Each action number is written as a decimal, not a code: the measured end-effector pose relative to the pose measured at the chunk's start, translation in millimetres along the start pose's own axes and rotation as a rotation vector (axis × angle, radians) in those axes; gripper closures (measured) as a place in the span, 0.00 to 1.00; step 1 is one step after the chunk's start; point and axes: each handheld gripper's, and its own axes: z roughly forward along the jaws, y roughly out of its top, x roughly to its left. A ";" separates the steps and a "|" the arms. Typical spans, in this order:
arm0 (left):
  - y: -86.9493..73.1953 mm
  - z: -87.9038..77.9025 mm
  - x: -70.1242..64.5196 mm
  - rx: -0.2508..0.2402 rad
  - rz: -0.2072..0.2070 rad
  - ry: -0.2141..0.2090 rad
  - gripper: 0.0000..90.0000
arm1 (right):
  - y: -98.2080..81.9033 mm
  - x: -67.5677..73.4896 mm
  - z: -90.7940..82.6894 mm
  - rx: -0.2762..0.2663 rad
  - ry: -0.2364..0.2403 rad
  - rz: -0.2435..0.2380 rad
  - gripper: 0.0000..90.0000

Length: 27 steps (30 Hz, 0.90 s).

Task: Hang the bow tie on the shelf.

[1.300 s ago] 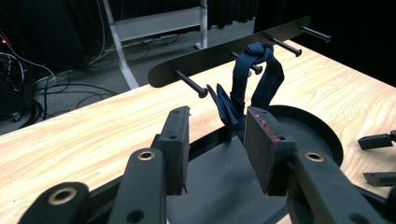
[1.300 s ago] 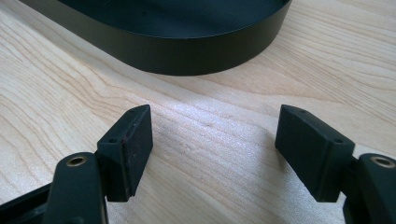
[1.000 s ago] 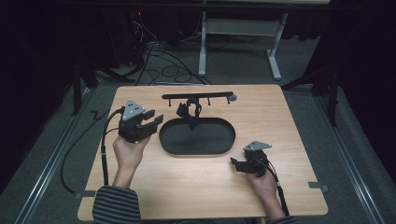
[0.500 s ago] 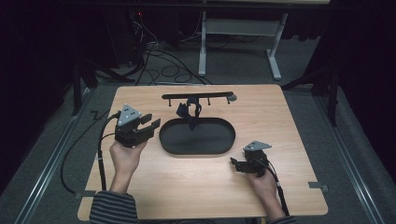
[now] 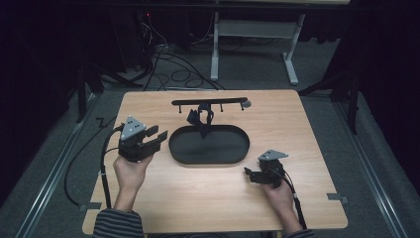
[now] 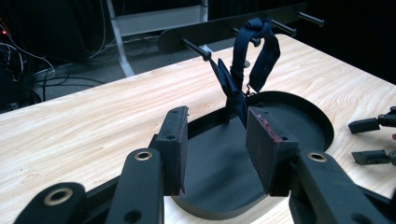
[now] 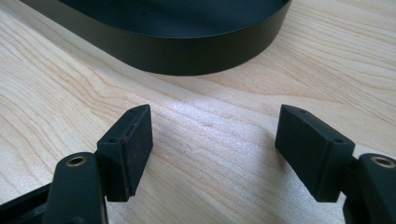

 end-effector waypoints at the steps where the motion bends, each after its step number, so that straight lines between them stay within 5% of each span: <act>1: -0.9 -0.3 -0.1 -0.002 0.000 -0.002 0.66 | 0.0 0.0 0.0 0.000 0.000 0.000 0.32; 27: -26.9 -7.0 0.4 0.003 -0.046 -0.011 0.65 | 0.0 0.1 0.0 0.000 0.000 0.000 0.32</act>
